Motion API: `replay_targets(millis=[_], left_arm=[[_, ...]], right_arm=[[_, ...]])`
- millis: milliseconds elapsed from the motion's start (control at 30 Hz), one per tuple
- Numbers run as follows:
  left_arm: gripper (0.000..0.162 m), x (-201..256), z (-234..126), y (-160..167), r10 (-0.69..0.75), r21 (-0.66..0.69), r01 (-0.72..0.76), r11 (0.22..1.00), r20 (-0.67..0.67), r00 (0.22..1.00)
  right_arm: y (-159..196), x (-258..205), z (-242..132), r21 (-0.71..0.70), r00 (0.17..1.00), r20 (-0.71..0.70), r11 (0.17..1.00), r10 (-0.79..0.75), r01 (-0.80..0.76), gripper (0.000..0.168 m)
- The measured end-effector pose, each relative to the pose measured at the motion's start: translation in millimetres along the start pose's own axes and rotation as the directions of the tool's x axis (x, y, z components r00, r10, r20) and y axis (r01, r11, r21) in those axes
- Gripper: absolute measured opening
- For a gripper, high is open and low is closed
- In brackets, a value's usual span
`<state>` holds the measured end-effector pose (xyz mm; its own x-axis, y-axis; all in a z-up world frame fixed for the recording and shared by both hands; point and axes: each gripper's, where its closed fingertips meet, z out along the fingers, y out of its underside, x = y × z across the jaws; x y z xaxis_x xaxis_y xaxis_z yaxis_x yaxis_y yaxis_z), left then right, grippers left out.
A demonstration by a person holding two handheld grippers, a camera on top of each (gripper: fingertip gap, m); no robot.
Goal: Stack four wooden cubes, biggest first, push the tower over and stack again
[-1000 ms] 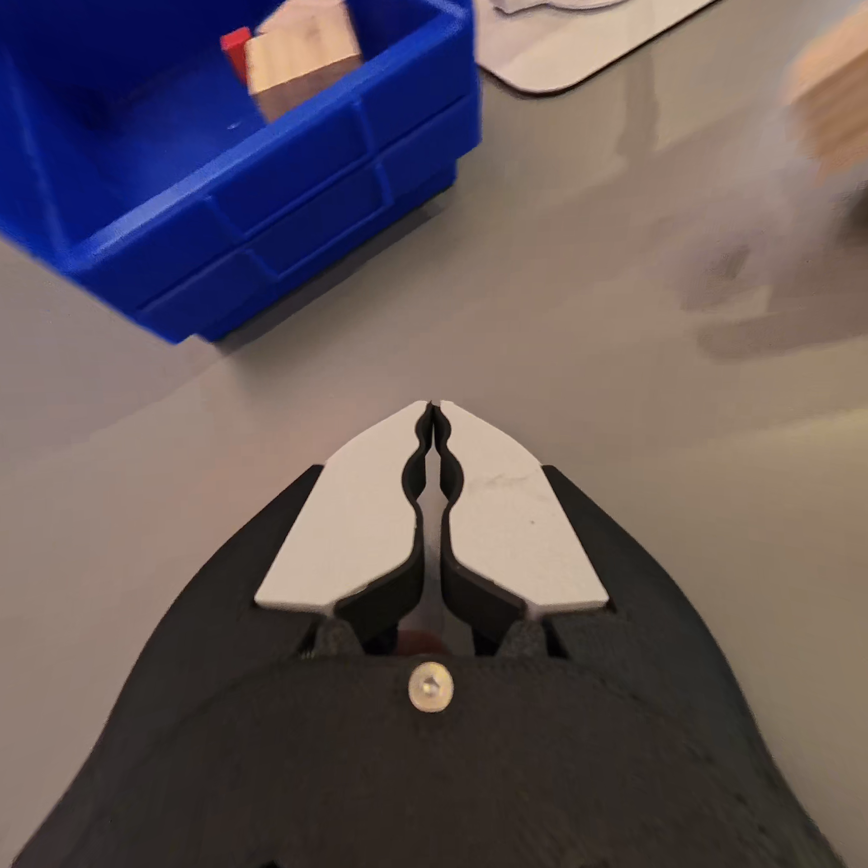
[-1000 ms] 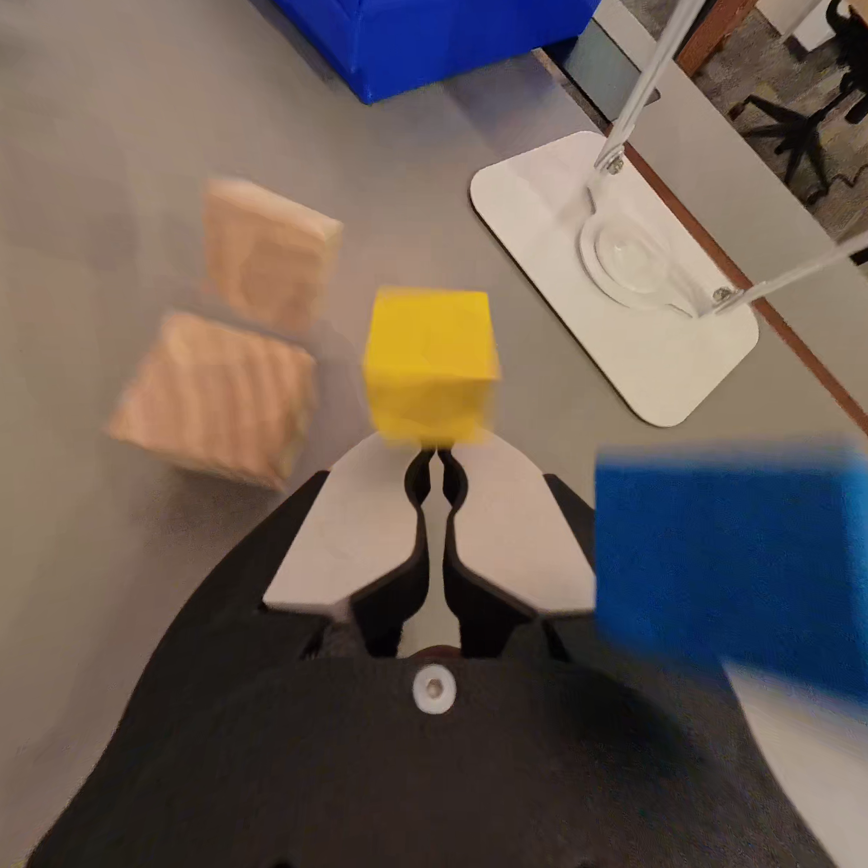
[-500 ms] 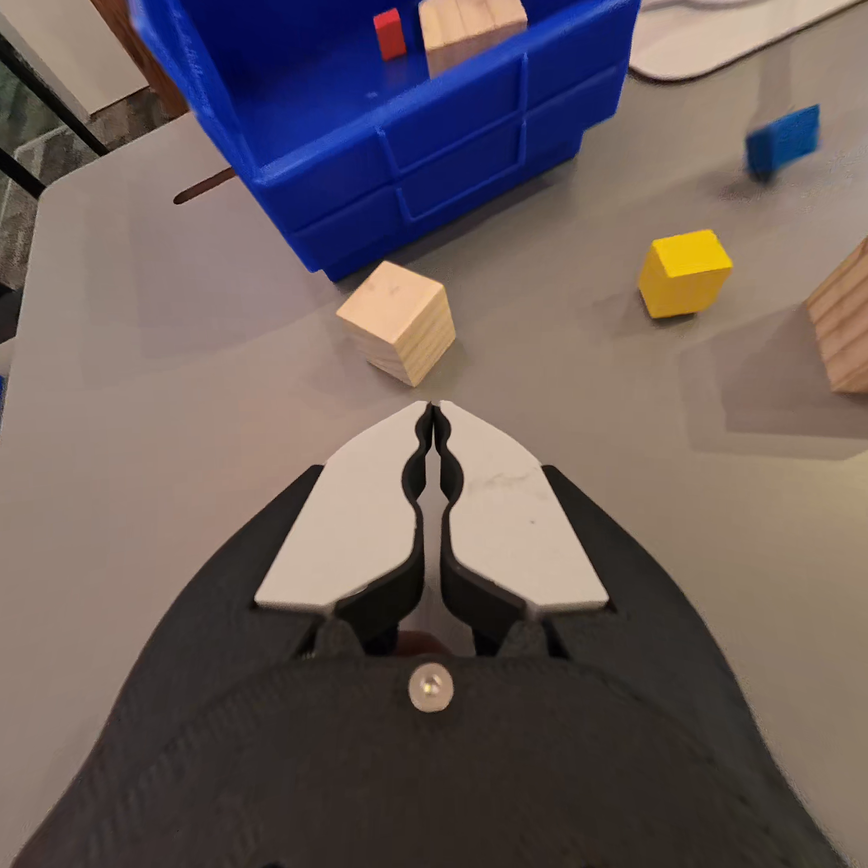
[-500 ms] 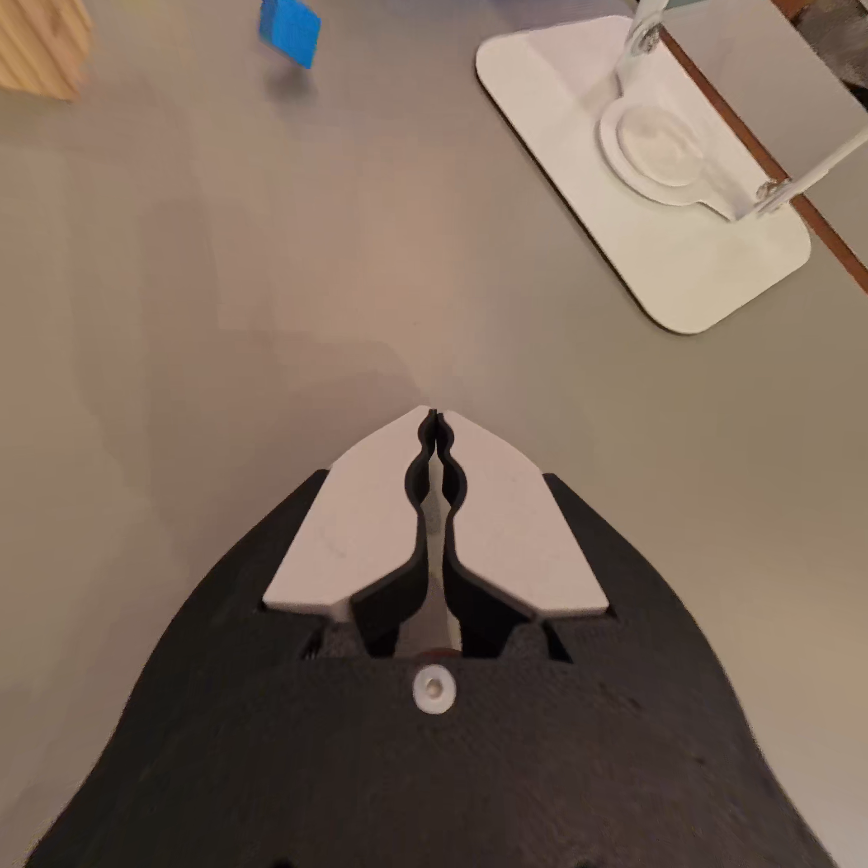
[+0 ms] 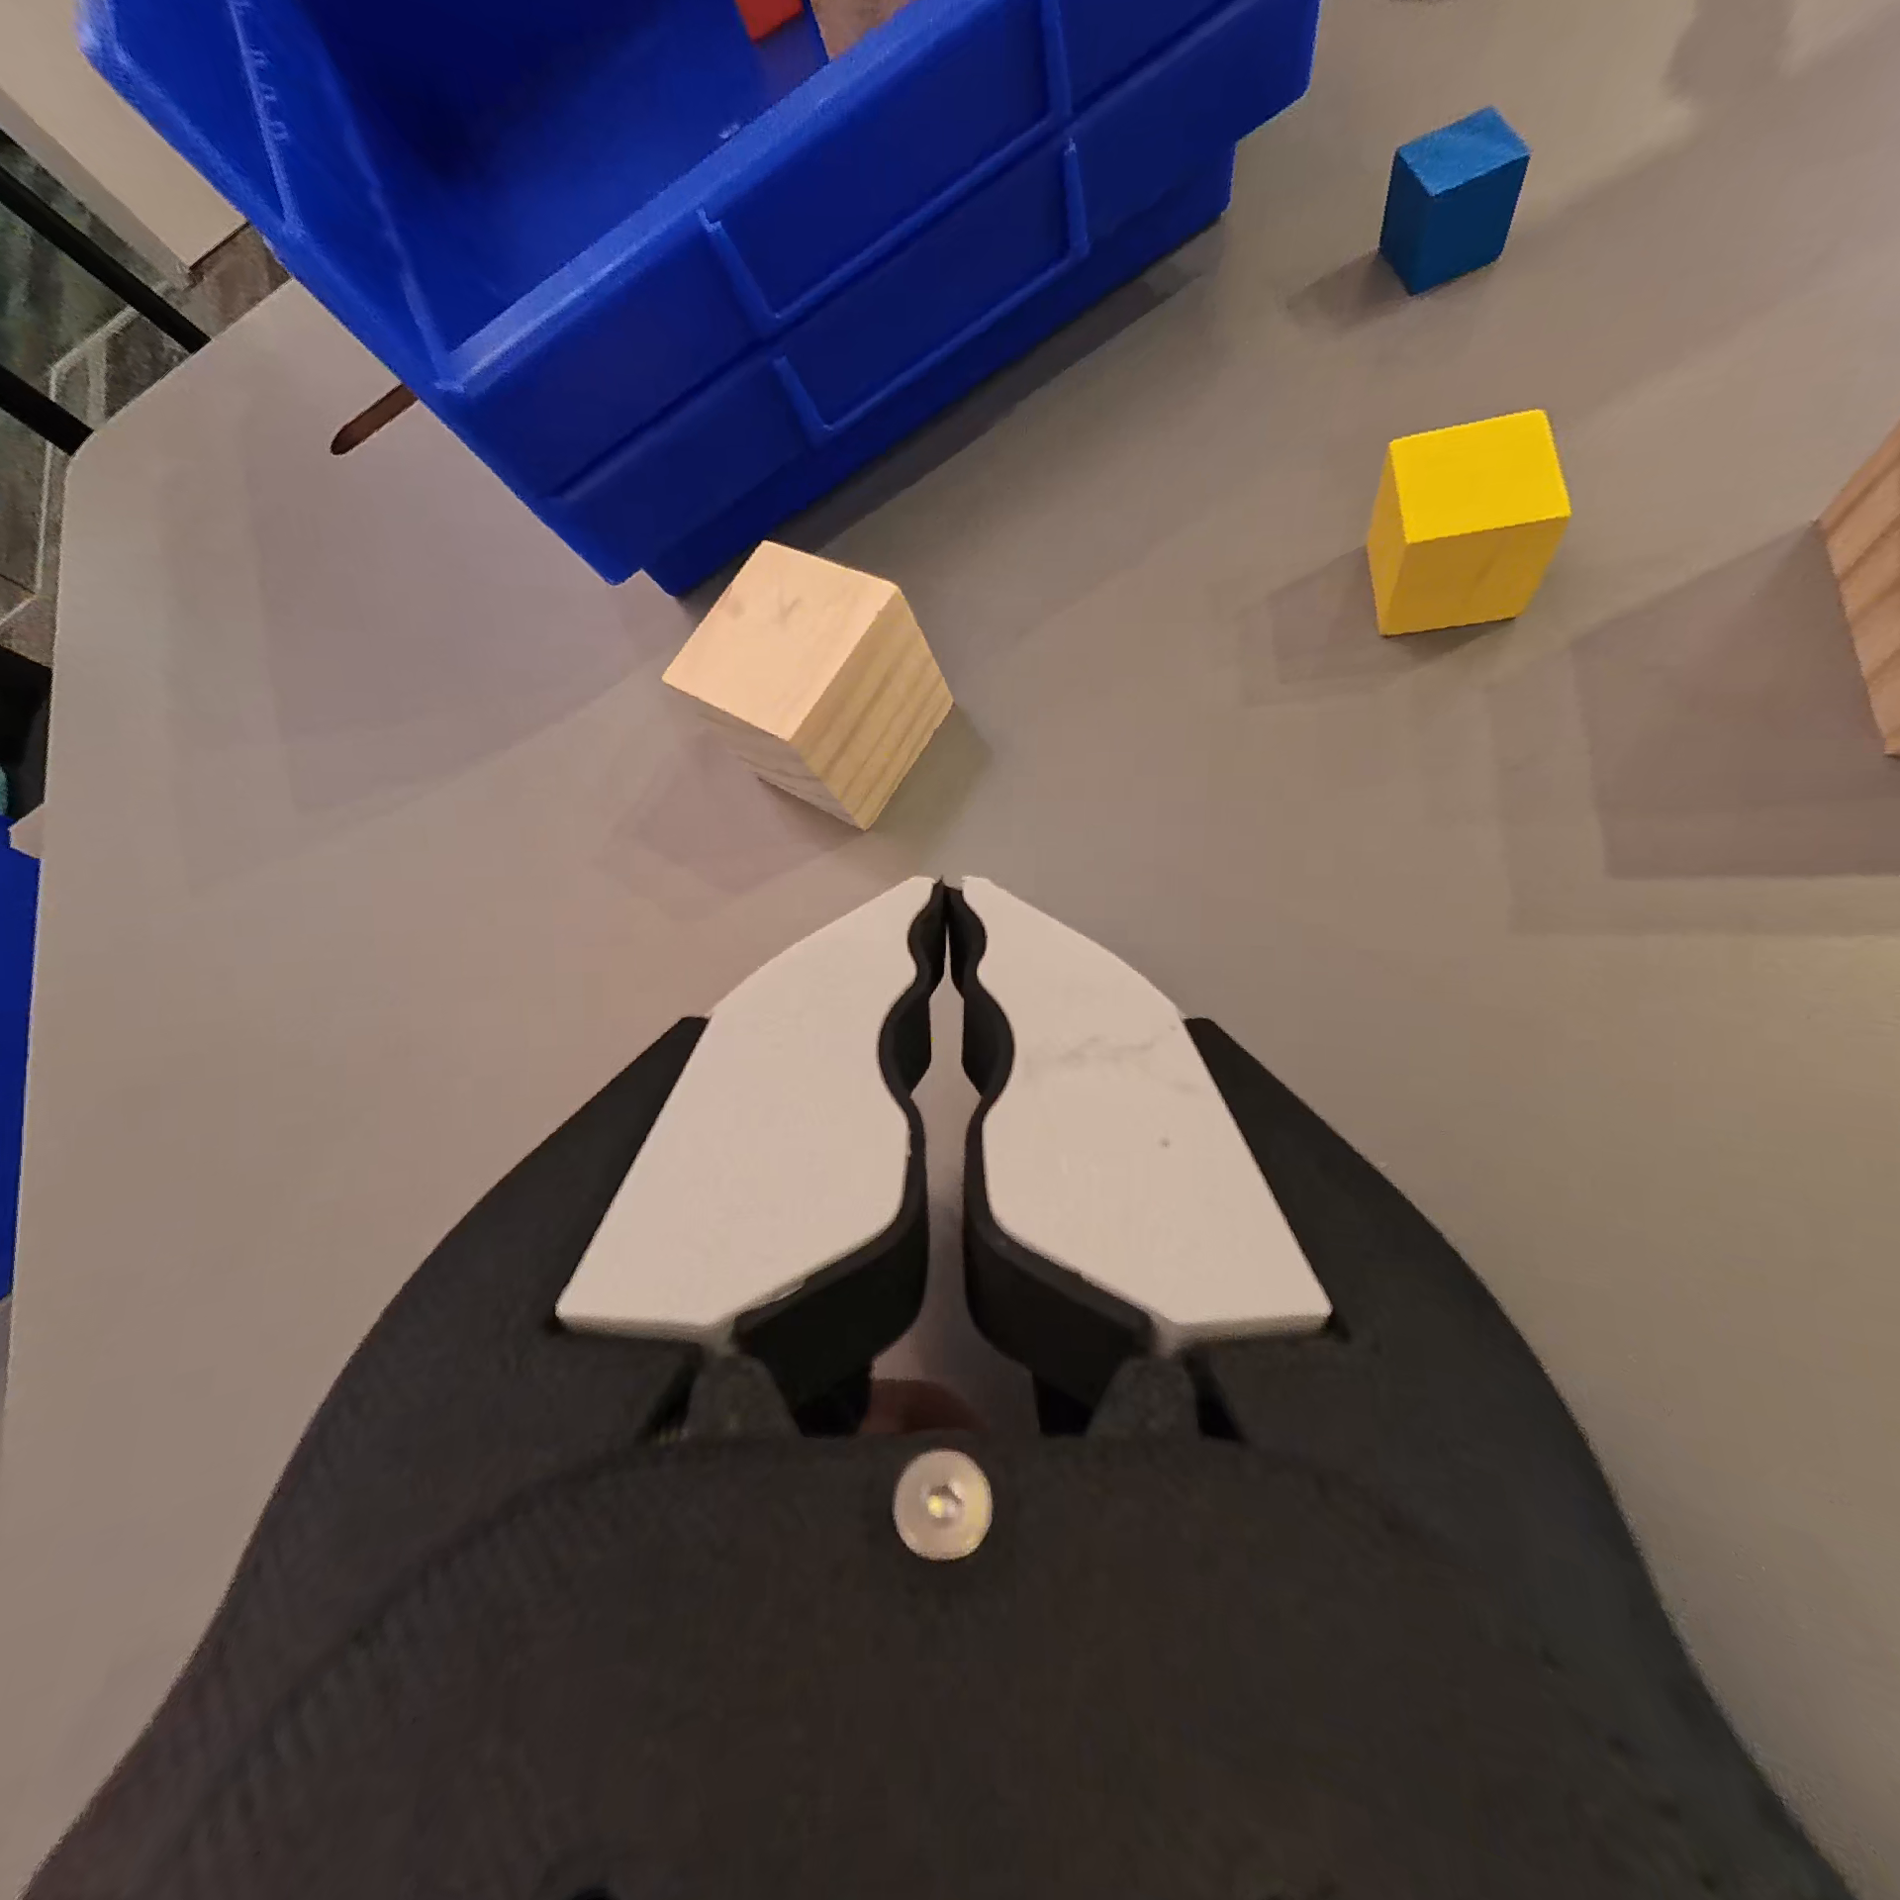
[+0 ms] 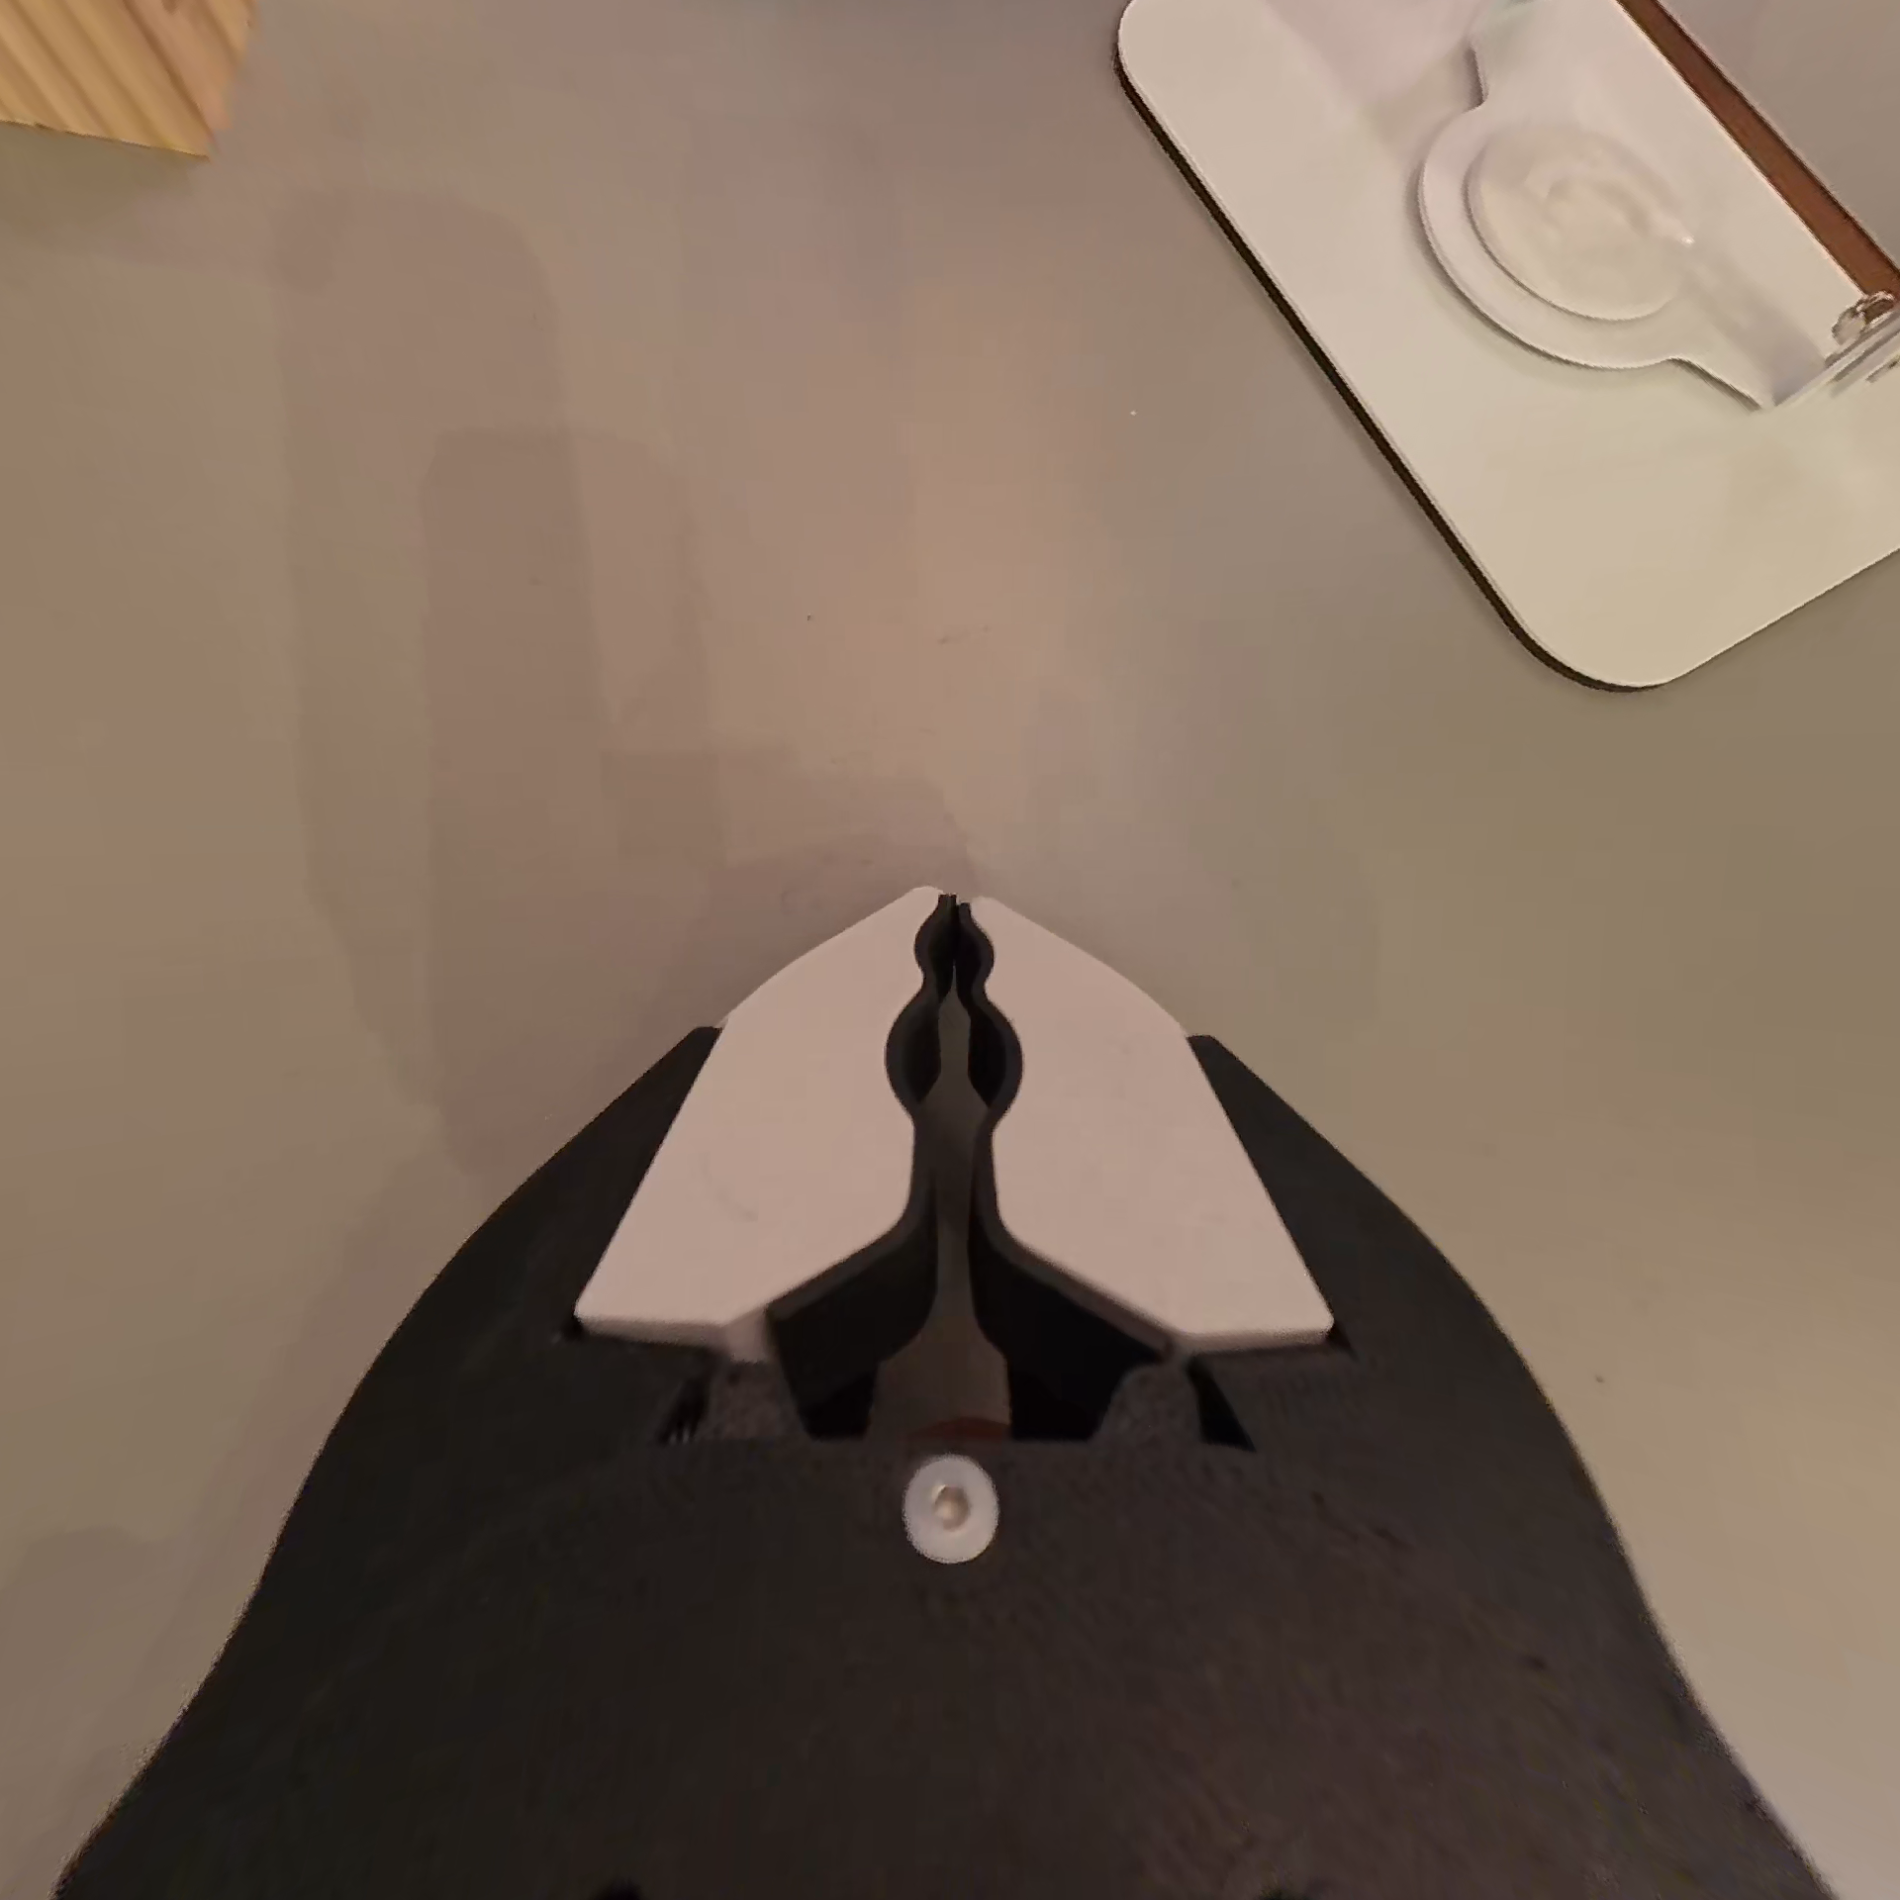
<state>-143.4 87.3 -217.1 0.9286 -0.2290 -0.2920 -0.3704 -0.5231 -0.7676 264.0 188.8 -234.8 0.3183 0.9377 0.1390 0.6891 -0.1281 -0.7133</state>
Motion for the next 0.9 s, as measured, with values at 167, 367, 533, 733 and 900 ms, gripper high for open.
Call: replay_targets(millis=[167, 367, 533, 733, 900], left_arm=[[0.000, -2, -1, -1, -0.009, 0.005, 0.009, 1.000, 0.004, 1.000], [0.000, -5, -2, -1, -0.025, 0.013, 0.025, 1.000, 0.017, 1.000], [0.003, -20, -6, -7, -0.071, 0.070, 0.066, 0.995, 0.071, 0.995], [0.058, -33, 2, -12, -0.110, 0.070, 0.103, 0.992, 0.101, 0.989], [0.073, -34, 20, -17, -0.081, 0.043, 0.079, 0.996, 0.041, 0.996]], right_arm=[[-1, -1, 0, 0.002, 1.000, -0.011, 1.000, -0.014, 0.014, 0.000], [-1, 3, -4, 0.017, 1.000, -0.021, 1.000, -0.015, 0.015, 0.000], [12, 20, -11, 0.003, 0.998, -0.061, 1.000, -0.012, 0.012, 0.000], [22, 34, -20, 0.008, 0.998, -0.068, 1.000, 0.018, -0.017, 0.000], [22, 32, -19, -0.002, 0.998, -0.065, 1.000, 0.004, -0.004, 0.000]])
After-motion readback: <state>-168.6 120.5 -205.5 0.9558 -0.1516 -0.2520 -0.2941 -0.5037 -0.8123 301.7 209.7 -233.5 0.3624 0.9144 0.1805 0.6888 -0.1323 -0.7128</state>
